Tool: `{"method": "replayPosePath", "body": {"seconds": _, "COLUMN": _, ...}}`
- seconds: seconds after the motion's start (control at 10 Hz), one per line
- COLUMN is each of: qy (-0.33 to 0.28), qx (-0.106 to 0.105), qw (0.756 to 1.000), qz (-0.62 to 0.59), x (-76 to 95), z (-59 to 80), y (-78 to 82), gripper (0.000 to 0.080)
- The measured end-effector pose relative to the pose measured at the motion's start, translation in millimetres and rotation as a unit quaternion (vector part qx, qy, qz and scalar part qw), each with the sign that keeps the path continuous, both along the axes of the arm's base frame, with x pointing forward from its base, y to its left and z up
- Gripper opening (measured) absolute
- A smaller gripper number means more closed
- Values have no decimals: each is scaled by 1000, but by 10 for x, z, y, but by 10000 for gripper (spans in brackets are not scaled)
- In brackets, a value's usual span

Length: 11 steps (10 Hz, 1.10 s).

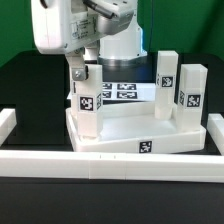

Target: Assemble desk

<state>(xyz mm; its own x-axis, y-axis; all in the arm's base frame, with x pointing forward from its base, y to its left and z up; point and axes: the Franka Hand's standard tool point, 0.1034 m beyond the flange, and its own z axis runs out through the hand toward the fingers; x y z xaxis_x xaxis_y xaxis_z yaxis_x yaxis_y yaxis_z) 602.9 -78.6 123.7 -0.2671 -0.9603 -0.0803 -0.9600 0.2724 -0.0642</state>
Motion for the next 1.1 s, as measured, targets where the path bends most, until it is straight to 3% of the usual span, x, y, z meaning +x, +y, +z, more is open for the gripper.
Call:
{"method": "replayPosePath", "body": {"seconds": 0.2, "qy": 17, "qx": 7, "qw": 998, "qz": 60, "x": -11, "z": 6, "y": 26, "gripper": 614}}
{"method": "replayPosePath", "body": {"seconds": 0.8, "qy": -1, "qx": -9, "qw": 956, "qz": 294, "x": 16, "z": 11, "y": 41, "gripper": 649}}
{"method": "replayPosePath", "body": {"seconds": 1.1, "qy": 2, "qx": -28, "qw": 902, "qz": 431, "x": 30, "z": 26, "y": 63, "gripper": 649}}
